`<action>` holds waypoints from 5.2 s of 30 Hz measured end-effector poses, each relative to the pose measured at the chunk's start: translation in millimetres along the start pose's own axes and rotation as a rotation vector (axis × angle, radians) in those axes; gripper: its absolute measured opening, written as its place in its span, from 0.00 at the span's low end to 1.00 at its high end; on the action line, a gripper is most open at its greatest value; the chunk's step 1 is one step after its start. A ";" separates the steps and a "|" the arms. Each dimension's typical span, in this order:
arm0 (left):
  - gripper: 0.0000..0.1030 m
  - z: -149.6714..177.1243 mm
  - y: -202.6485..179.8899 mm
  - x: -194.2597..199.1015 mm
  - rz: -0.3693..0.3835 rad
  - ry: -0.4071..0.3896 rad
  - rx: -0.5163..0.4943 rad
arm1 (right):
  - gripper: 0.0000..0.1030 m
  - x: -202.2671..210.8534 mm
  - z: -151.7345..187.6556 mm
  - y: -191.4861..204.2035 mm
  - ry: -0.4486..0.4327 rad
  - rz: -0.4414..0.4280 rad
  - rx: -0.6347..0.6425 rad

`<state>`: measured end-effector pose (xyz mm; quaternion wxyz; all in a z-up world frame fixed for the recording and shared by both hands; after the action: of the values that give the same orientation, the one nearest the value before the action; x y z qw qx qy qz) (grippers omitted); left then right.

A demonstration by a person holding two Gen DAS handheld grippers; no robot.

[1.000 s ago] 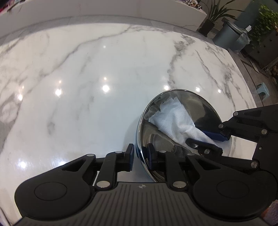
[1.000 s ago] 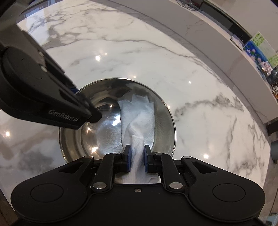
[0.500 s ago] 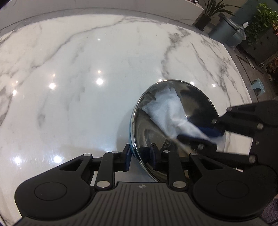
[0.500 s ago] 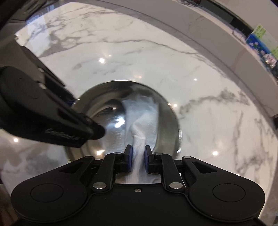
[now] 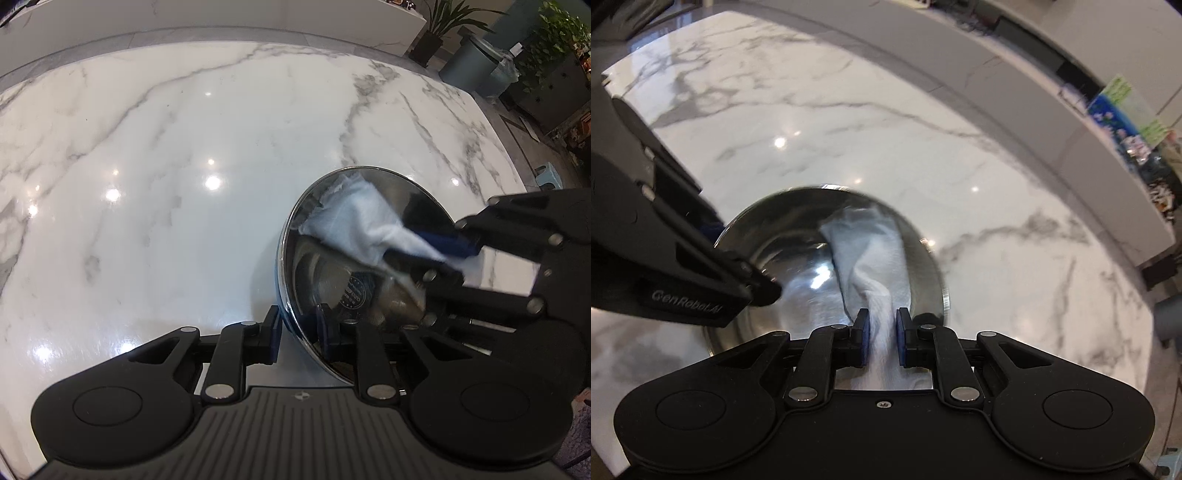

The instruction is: Clean bowl

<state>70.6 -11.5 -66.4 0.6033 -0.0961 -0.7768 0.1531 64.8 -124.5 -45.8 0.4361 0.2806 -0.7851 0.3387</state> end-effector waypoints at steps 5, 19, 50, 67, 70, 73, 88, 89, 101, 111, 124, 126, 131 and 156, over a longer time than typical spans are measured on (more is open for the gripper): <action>0.18 -0.1 -0.3 0.5 -0.006 -0.005 0.002 | 0.12 5.6 -0.5 -6.4 -0.025 0.045 -0.022; 0.18 -0.3 1.1 -0.3 -0.003 -0.015 0.012 | 0.11 -13.4 1.1 2.8 -0.006 -0.069 -0.065; 0.20 14.7 -11.2 5.8 -0.079 -0.144 0.001 | 0.11 51.8 58.9 -29.9 -0.110 0.133 -0.347; 0.21 19.7 -12.2 7.3 -0.076 -0.166 0.020 | 0.13 3.4 88.5 -18.5 -0.078 0.095 -0.414; 0.21 20.2 -12.5 7.3 -0.079 -0.167 0.020 | 0.15 0.6 90.6 -17.6 -0.071 0.090 -0.416; 0.22 20.3 -12.3 7.0 -0.079 -0.166 0.025 | 0.40 1.4 94.6 -16.5 -0.059 0.082 -0.428; 0.24 25.4 -12.2 3.0 -0.079 -0.168 0.052 | 0.30 -4.6 103.1 -6.6 -0.045 0.110 -0.448; 0.24 25.8 -12.3 2.9 -0.079 -0.169 0.053 | 0.25 -4.9 102.6 -5.7 -0.048 0.108 -0.449; 0.24 26.8 -13.6 2.9 -0.092 -0.172 0.035 | 0.15 8.1 97.2 1.0 -0.081 0.130 -0.421; 0.25 29.2 -18.2 2.4 -0.112 -0.183 0.014 | 0.15 38.0 89.4 2.8 -0.171 0.130 -0.374; 0.26 28.1 -18.0 1.8 -0.113 -0.180 0.008 | 0.15 14.0 86.9 19.2 -0.083 0.056 -0.327; 0.26 28.7 -18.5 1.7 -0.113 -0.180 0.007 | 0.15 15.5 86.8 19.0 -0.087 0.057 -0.331; 0.26 28.9 -18.7 2.0 -0.114 -0.180 0.007 | 0.15 19.5 86.9 18.5 -0.093 0.055 -0.336; 0.28 31.8 -21.1 1.1 -0.120 -0.187 -0.020 | 0.15 29.8 81.3 10.8 -0.132 0.092 -0.301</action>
<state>40.3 -34.7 -65.1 0.5351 -0.0408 -0.8356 0.1176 2.8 -185.3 -54.6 0.4046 0.1975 -0.8659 0.2178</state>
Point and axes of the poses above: each gripper's, at about its wrist camera, not at the fingertips, and x roughly against the way its jaws point, y to its left, z to its underside, the point moved 3 cm from there along -x, roughly the way its jaws point, and after that the axes turned 15 degrees about x, right-handed, at the moved point
